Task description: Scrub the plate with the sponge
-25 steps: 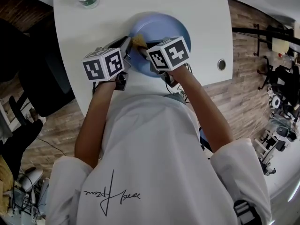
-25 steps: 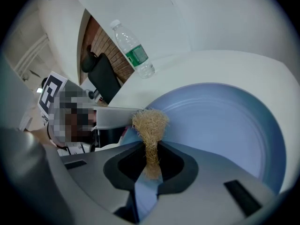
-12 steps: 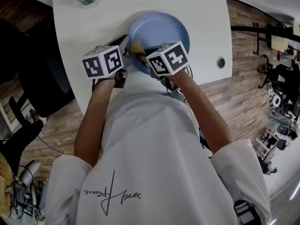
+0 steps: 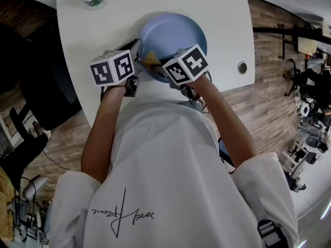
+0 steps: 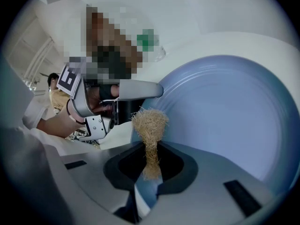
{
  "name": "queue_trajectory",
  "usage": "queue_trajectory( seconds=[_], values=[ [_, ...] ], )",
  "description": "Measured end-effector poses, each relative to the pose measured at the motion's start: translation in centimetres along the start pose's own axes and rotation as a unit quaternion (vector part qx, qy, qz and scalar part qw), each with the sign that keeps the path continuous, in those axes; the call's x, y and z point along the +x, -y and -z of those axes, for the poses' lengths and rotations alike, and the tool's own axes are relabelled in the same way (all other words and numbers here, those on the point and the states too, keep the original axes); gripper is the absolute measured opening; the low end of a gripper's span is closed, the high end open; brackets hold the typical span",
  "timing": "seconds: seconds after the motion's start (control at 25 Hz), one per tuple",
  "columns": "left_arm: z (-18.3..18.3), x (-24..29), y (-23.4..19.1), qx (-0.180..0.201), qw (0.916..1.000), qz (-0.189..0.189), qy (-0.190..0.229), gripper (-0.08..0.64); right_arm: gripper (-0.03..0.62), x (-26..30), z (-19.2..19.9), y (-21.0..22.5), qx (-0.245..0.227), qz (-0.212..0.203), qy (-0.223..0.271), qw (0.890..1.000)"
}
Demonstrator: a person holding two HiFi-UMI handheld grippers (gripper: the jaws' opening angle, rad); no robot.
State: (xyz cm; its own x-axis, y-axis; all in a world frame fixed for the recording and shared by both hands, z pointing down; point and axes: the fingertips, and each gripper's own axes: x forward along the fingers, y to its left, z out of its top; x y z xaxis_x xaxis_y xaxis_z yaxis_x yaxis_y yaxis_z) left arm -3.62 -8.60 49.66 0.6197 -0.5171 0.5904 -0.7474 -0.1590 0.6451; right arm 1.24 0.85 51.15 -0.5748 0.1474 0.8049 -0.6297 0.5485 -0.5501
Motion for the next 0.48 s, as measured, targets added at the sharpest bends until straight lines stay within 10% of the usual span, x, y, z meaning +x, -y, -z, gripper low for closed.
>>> queue_trajectory(
  seconds=[0.48],
  values=[
    [-0.1, 0.1, 0.1, 0.007, 1.0, 0.004, 0.001, 0.023, 0.044, -0.5, 2.8, 0.5, 0.019, -0.019, -0.058, 0.998]
  ],
)
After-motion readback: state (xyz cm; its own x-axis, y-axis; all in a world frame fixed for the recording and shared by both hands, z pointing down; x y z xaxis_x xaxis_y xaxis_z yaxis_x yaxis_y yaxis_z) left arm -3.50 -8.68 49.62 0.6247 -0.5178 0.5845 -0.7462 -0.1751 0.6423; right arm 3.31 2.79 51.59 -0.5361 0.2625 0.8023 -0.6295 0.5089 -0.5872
